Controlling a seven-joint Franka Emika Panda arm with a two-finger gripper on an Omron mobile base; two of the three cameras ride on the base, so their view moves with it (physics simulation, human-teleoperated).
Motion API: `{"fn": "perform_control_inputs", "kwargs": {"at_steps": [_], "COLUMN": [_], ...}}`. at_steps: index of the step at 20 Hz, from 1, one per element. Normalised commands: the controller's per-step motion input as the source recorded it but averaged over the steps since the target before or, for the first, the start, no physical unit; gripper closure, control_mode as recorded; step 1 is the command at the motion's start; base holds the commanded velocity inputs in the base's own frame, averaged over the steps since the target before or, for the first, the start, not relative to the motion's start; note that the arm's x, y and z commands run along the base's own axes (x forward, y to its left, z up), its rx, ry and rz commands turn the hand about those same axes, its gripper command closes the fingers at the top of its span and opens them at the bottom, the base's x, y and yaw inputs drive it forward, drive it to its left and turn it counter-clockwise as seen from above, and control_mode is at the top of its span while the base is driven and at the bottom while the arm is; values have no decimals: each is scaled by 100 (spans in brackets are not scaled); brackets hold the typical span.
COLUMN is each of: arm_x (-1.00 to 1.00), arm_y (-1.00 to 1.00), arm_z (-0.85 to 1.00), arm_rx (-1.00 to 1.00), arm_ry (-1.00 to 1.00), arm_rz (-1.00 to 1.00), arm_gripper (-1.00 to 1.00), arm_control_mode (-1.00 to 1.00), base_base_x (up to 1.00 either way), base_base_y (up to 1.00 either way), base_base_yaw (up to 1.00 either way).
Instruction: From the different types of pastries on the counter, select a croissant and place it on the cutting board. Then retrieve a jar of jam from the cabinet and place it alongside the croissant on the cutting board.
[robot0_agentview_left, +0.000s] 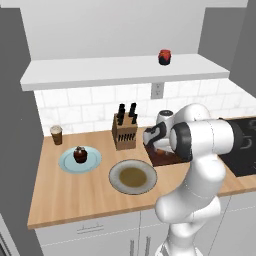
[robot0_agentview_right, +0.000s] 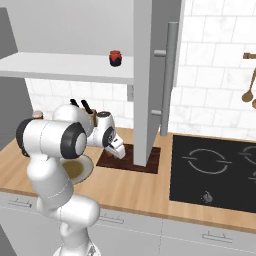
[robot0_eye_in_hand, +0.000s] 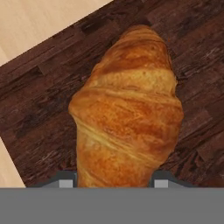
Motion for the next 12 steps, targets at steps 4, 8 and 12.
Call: {"fn": "perform_control_inputs", "kwargs": {"at_steps": [4, 8, 12], "arm_x": [2, 1, 0], "arm_y": [0, 0, 0], "arm_z": [-8, 1, 26], "arm_rx": [0, 0, 0], "arm_ry": [0, 0, -5], "arm_rz": [0, 0, 0], "arm_gripper": [-100, -100, -100], "arm_control_mode": [-100, -100, -100], "base_base_x": [0, 0, 0], "base_base_y": [0, 0, 0], "base_base_yaw": [0, 0, 0]}}
